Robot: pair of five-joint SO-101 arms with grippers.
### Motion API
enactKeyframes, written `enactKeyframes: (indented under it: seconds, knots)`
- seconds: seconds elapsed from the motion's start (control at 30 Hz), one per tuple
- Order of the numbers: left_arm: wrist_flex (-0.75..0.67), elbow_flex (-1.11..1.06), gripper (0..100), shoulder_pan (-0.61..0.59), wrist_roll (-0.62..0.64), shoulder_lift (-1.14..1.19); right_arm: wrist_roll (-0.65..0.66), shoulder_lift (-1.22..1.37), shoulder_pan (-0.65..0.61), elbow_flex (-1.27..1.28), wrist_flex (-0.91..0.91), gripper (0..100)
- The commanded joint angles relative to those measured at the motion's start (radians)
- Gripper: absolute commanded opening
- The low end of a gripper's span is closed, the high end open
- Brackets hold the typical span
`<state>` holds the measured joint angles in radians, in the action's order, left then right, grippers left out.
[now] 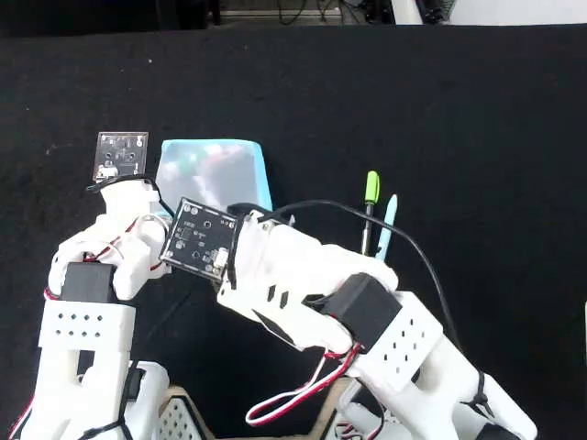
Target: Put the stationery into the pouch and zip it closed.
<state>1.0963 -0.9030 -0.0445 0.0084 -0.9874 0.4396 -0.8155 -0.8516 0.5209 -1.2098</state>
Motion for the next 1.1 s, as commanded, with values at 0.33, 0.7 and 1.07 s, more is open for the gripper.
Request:
enactKeyframes:
  seconds: [0.33, 0.7, 1.07]
  knots:
    - [0.003, 0.002, 3, -0.008, 0.006, 0.005, -0.064, -0.188, 0.522, 0.025, -0.081, 17.1]
    - [0.003, 0.001, 3, -0.008, 0.006, 0.005, -0.345, 0.335, 0.789, -0.002, 0.091, 18.1]
    - [0.006, 0.001, 3, -0.008, 0.006, 0.005, -0.427, 0.820, 0.910, -0.266, 0.187, 18.1]
